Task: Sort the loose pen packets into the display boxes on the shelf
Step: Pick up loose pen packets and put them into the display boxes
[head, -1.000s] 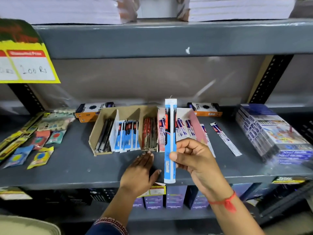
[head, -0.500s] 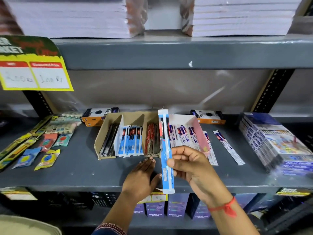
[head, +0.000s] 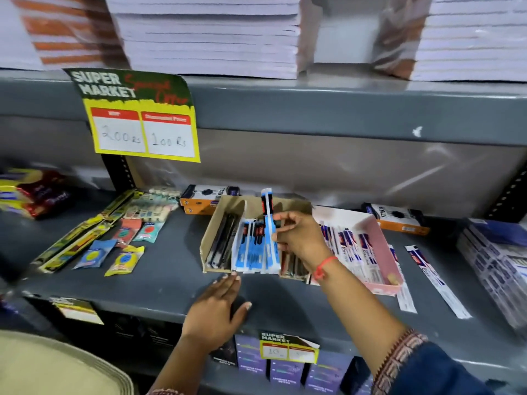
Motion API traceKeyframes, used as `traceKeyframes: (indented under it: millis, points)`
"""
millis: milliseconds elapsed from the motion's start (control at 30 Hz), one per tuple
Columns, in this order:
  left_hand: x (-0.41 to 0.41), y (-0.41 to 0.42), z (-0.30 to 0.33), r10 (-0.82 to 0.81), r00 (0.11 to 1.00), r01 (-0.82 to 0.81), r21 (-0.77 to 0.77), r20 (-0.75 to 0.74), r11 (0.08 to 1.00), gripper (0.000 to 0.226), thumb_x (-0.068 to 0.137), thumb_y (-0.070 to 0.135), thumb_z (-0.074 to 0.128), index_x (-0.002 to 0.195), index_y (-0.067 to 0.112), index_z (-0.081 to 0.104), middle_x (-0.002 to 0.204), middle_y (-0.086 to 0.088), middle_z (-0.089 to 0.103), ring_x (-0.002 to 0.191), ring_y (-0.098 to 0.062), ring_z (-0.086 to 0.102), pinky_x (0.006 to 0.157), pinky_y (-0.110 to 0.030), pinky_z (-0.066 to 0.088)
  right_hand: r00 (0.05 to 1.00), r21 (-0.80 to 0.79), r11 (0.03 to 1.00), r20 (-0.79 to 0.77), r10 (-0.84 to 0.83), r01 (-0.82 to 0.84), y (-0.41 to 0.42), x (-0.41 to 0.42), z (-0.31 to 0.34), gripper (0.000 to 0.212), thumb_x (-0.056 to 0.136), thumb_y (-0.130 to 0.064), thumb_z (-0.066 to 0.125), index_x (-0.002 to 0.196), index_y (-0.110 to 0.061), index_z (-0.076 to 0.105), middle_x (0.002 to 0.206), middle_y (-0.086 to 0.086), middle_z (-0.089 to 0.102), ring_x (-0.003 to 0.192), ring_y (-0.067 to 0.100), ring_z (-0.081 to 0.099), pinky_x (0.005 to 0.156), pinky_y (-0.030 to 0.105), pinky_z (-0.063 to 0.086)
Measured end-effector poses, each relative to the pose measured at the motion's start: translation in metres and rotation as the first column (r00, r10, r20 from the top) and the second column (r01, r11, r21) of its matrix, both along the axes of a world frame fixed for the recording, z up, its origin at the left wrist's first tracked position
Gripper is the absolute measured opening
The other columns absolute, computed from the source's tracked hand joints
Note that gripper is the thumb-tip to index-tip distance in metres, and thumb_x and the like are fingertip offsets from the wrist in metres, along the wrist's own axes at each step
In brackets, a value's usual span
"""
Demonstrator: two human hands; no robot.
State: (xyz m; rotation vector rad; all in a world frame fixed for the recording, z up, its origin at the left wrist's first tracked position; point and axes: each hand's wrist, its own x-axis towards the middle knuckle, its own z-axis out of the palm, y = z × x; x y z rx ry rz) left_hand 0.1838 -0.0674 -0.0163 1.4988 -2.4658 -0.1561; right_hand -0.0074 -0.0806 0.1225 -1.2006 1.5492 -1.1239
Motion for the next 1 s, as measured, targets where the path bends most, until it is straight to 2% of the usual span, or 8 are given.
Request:
traceKeyframes:
  millis: [133,267,333,367,467,633,833,1000]
  points:
    - [0.001,0.0,0.0,-0.004,0.997,0.002,-0.024,-0.074,1.0,0.061,0.089,0.053,0.041,0.139,0.017,0.035,0.145,-0.001,0.038,0.134,-0.018,0.031,0.109,-0.028,0.019,0.972,0.087,0.996,-0.233,0.041,-0.021,-0.055,0.008,-0.006,0.032,0.082,0.013,0.047,0.089,-0.014,0.063,0.066,0.001,0.054,0.054,0.016,0.053,0.061,0.027,0.052]
    - [0.001,0.001,0.004,-0.028,0.994,0.018,-0.091,-0.107,0.996,0.053,0.076,0.045,0.058,0.115,0.009,0.063,0.116,-0.007,0.066,0.104,-0.022,0.063,0.088,-0.035,0.049,0.748,0.203,0.977,-0.639,0.18,-0.062,-0.082,0.022,-0.011,0.029,0.087,-0.002,0.049,0.111,-0.001,0.065,0.111,0.015,0.066,0.105,0.029,0.062,0.088,0.03,0.048]
    - [0.0,0.001,0.004,-0.039,0.992,0.022,-0.142,-0.117,0.99,0.051,0.071,0.043,0.06,0.109,0.009,0.067,0.11,-0.006,0.069,0.097,-0.021,0.066,0.081,-0.035,0.052,0.628,0.306,0.946,-0.717,0.303,-0.107,-0.083,0.03,-0.01,0.016,0.087,0.0,0.051,0.088,0.005,0.066,0.082,0.009,0.071,0.094,0.025,0.062,0.076,0.027,0.049]
    - [0.001,0.001,0.002,-0.034,0.993,0.016,-0.154,-0.116,0.988,0.051,0.07,0.043,0.06,0.108,0.009,0.067,0.109,-0.006,0.069,0.097,-0.021,0.066,0.081,-0.034,0.052,0.592,0.364,0.927,-0.728,0.346,-0.095,-0.087,0.033,-0.014,0.02,0.089,0.001,0.048,0.076,0.013,0.058,0.064,0.007,0.066,0.086,0.022,0.06,0.066,0.026,0.047]
    - [0.0,0.001,0.001,-0.042,0.992,0.025,-0.136,-0.12,0.99,0.052,0.072,0.041,0.06,0.113,0.008,0.064,0.113,-0.009,0.067,0.101,-0.025,0.064,0.089,-0.036,0.047,0.467,0.433,0.898,-0.781,0.415,-0.073,-0.095,0.035,-0.02,0.037,0.09,-0.003,0.049,0.054,-0.009,0.046,0.06,0.009,0.045,0.063,0.025,0.051,0.046,0.02,0.031]
    - [0.001,0.001,0.001,-0.034,0.995,0.024,-0.107,-0.097,0.994,0.054,0.073,0.04,0.058,0.116,0.007,0.062,0.116,-0.011,0.066,0.104,-0.027,0.063,0.092,-0.04,0.045,0.351,0.448,0.89,-0.823,0.447,-0.084,-0.099,0.033,-0.03,0.015,0.085,-0.005,0.056,0.076,0.0,0.068,0.066,0.01,0.058,0.07,0.027,0.057,0.073,0.03,0.05]
    - [0.0,0.001,0.0,-0.034,0.993,0.019,-0.134,-0.109,0.991,0.053,0.074,0.036,0.06,0.116,0.004,0.061,0.117,-0.014,0.064,0.106,-0.029,0.061,0.094,-0.042,0.041,0.357,0.348,0.935,-0.867,0.348,-0.067,-0.095,0.031,-0.044,0.03,0.089,0.005,0.04,0.11,0.008,0.061,0.114,0.023,0.066,0.106,0.033,0.064,0.084,0.038,0.051]
    - [-0.001,0.002,-0.002,-0.038,0.991,0.021,-0.135,-0.13,0.991,0.056,0.084,0.037,0.053,0.132,0.008,0.046,0.136,-0.012,0.049,0.125,-0.026,0.045,0.107,-0.029,0.015,0.303,0.247,0.964,-0.915,0.267,-0.102,-0.087,0.03,-0.039,0.03,0.09,0.005,0.037,0.108,0.007,0.06,0.112,0.024,0.067,0.103,0.034,0.065,0.083,0.039,0.052]
